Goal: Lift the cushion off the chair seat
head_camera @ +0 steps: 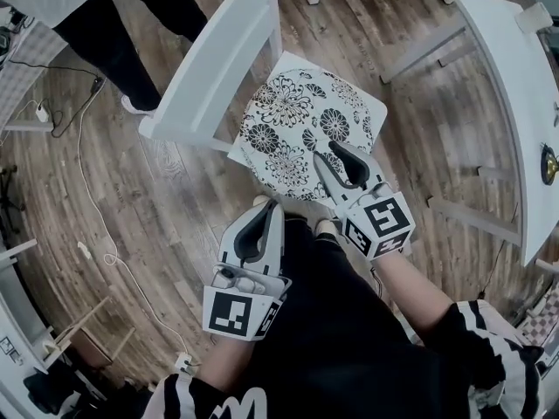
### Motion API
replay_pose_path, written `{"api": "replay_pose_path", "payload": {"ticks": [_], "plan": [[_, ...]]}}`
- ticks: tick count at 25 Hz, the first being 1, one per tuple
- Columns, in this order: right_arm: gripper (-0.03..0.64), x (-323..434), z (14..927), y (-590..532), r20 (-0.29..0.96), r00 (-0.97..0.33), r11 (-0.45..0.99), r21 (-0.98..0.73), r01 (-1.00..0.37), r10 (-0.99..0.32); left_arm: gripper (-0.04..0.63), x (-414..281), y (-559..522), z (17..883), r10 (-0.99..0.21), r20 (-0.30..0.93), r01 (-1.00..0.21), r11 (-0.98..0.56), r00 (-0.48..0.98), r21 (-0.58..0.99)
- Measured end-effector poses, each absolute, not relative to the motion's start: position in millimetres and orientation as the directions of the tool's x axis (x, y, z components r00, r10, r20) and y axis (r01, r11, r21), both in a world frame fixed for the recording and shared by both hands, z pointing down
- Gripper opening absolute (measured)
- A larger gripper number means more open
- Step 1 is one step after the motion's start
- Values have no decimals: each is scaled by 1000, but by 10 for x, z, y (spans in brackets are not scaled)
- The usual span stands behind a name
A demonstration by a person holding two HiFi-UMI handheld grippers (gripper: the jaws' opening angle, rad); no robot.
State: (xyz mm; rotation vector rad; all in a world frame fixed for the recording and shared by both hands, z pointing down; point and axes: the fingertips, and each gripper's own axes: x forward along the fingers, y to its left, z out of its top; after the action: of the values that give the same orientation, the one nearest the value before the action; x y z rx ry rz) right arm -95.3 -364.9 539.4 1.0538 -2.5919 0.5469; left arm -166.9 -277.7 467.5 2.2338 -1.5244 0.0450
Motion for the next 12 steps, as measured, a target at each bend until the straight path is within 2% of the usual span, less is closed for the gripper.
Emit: {"api": "replay_pose_path", "payload": {"ticks": [12], "plan": [[117, -1064, 5845, -3728, 460, -670, 650, -232, -724, -582, 2, -1785, -2813, 4809, -872, 280, -892, -304, 402, 334]]}}
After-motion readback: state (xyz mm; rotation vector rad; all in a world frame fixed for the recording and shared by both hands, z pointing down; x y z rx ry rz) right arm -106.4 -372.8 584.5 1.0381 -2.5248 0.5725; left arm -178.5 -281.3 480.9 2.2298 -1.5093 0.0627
